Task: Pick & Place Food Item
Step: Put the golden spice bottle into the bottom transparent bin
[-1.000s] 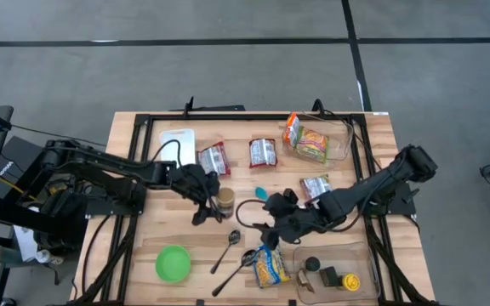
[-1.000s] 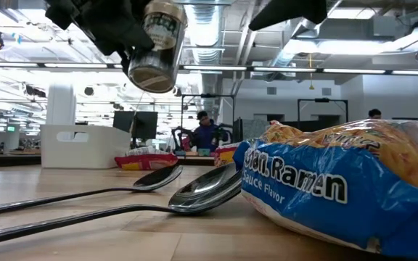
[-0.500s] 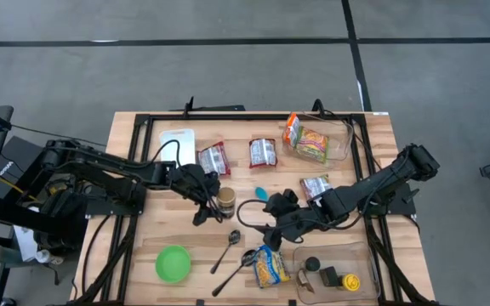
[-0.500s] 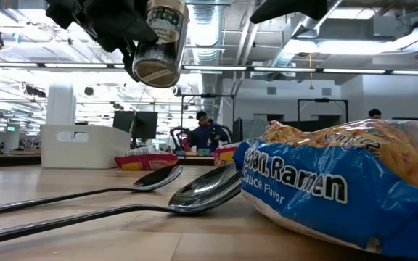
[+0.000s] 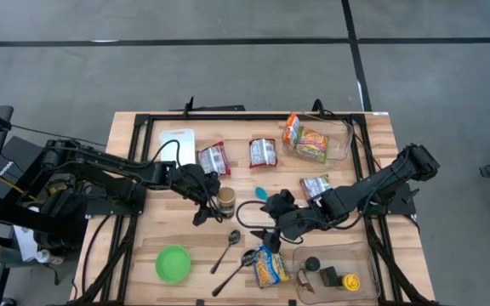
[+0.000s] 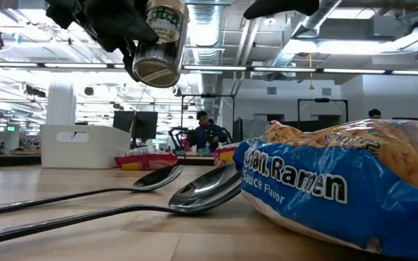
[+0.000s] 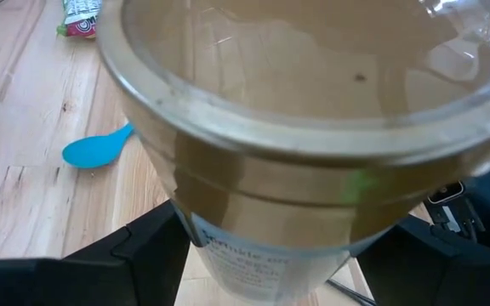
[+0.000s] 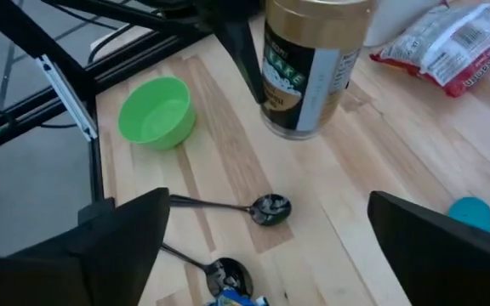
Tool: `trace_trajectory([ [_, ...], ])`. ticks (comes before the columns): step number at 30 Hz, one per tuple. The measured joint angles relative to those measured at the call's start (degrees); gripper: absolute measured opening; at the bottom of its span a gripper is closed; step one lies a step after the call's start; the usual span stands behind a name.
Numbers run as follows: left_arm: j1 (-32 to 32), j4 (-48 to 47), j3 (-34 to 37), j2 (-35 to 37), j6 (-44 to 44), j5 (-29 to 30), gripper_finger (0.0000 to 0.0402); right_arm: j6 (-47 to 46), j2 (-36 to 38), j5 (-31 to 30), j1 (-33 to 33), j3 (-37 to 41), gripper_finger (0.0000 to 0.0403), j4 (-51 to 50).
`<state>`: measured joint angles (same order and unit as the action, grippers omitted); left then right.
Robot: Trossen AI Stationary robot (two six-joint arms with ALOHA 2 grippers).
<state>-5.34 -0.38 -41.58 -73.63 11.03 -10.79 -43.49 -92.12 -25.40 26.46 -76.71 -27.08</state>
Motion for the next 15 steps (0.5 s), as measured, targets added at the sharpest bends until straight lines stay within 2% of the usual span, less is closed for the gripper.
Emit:
trace_trajectory([
  [8,-2.07,2.46,0.00,0.00,-0.01,0.05,0.0279,3.22,0.00,0.00,-0.65,0.02,0.0351,-0.08],
  [15,-3.63,6.82,0.00,-0.47,0.03,0.32,0.0275,3.45,0.00,-0.14,-2.56,0.02,0.0346,-0.21],
])
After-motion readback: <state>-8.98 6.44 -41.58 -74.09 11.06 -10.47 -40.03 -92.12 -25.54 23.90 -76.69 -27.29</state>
